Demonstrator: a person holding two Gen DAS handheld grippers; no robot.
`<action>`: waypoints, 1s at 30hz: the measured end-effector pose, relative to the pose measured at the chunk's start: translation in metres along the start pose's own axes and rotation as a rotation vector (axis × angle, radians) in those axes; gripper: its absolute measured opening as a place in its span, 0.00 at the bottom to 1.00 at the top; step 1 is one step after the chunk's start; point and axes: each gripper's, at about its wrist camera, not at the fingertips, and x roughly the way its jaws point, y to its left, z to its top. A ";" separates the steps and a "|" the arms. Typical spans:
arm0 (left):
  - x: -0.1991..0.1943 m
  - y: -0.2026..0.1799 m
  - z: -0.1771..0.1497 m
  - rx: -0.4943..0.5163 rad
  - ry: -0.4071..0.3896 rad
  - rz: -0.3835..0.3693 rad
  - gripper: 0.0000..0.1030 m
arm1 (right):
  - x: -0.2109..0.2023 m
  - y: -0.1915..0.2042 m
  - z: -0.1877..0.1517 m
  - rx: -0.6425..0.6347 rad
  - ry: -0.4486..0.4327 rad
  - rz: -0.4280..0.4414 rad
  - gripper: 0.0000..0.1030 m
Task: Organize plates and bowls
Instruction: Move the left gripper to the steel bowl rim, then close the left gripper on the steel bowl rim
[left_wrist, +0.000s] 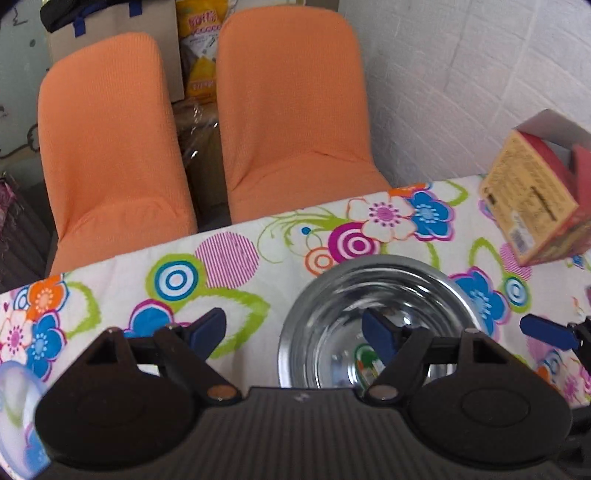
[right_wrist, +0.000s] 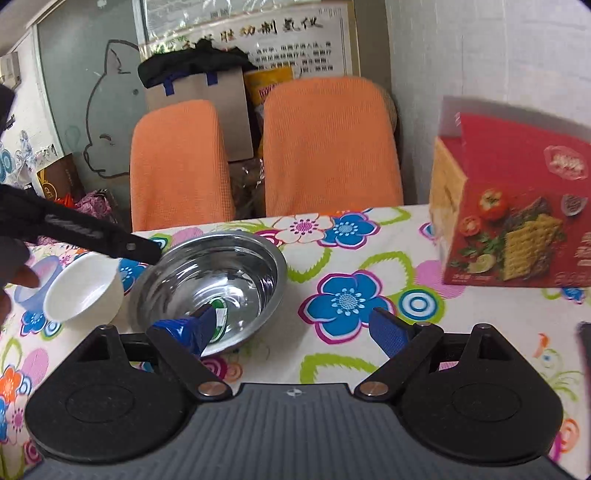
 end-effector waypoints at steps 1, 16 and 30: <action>0.009 -0.001 0.002 0.000 0.009 0.013 0.73 | 0.008 0.001 0.001 0.001 0.009 0.004 0.74; 0.033 -0.022 -0.011 0.113 0.087 -0.068 0.73 | 0.056 0.043 -0.002 -0.062 0.114 0.144 0.75; -0.002 -0.045 -0.059 0.154 0.141 -0.107 0.74 | 0.022 0.051 -0.019 -0.062 0.149 0.147 0.76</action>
